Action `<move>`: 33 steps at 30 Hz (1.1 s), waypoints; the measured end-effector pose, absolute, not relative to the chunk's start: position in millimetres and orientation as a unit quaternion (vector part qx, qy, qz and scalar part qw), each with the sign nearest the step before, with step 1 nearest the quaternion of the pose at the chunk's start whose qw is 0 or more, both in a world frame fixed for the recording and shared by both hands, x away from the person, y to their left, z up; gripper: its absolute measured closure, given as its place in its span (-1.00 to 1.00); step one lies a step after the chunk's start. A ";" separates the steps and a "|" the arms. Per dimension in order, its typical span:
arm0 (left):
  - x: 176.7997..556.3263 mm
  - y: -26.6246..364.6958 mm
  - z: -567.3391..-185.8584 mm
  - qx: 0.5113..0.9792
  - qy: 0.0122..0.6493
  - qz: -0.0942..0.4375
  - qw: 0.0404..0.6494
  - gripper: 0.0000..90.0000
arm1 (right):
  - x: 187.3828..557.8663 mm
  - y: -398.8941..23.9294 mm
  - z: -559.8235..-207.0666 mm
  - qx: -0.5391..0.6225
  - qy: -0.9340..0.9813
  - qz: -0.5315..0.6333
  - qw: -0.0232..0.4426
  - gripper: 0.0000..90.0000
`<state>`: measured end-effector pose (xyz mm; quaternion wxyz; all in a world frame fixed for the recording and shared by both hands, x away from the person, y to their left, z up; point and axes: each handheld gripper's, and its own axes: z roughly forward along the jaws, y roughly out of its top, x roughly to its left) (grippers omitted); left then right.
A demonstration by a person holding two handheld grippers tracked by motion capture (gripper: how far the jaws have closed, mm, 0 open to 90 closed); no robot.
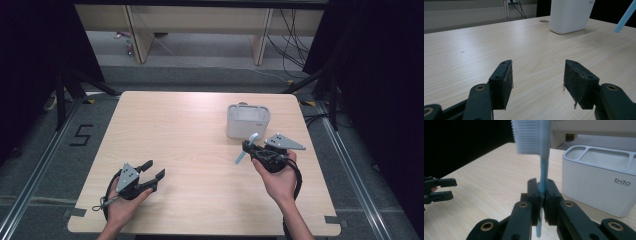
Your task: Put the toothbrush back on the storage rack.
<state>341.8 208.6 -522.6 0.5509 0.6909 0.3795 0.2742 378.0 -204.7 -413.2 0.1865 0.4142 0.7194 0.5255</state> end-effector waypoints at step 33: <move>335.9 206.8 -523.4 0.682 0.366 0.299 0.559 -0.11 | 396.8 -228.4 -394.7 0.427 0.701 0.516 0.245 0.89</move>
